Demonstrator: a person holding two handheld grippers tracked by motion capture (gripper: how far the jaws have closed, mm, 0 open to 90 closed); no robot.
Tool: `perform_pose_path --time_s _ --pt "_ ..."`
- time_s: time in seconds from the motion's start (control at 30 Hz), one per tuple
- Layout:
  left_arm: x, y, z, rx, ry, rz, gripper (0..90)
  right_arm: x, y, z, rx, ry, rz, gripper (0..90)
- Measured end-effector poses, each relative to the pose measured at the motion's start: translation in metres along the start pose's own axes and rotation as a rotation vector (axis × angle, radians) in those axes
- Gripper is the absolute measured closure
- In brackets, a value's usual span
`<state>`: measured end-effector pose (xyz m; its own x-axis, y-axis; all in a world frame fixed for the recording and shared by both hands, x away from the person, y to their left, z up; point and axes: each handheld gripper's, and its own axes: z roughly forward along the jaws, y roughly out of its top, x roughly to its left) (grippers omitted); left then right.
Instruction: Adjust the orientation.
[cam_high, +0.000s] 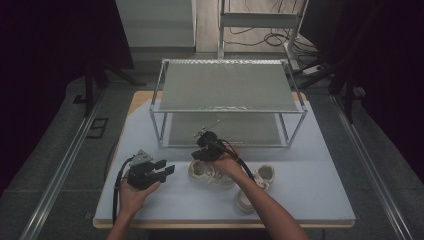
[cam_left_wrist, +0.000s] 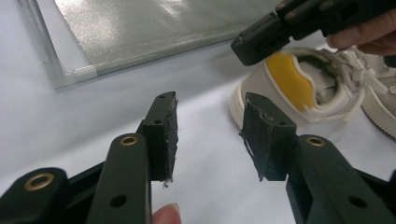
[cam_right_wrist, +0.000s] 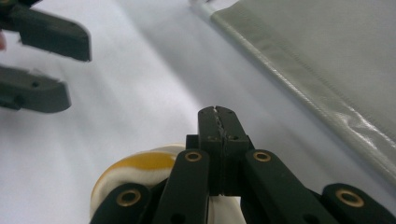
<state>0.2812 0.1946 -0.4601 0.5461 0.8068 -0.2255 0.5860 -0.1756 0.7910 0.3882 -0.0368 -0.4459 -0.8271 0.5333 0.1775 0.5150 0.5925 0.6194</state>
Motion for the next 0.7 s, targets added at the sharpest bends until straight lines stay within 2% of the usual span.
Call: perform_pose_path --time_s 0.07,0.13,0.33,0.57,0.7 --pt "0.0 0.0 0.0 0.002 0.002 -0.002 55.5 0.004 0.0 0.001 0.008 -0.025 -0.026 89.4" --pt "0.0 0.0 0.0 0.001 0.002 -0.002 55.5 0.003 0.0 0.002 0.01 -0.023 -0.025 89.5" --pt "0.001 0.0 0.0 0.001 0.002 -0.004 55.5 0.005 0.0 0.0 0.013 0.034 -0.034 89.4" --pt "0.0 -0.001 0.001 0.006 -0.001 -0.002 55.5 0.023 -0.005 0.0 0.024 0.086 -0.072 89.5" --pt "0.0 -0.001 0.002 0.008 0.0 -0.003 55.5 0.025 -0.008 -0.004 0.01 0.119 -0.072 89.5"
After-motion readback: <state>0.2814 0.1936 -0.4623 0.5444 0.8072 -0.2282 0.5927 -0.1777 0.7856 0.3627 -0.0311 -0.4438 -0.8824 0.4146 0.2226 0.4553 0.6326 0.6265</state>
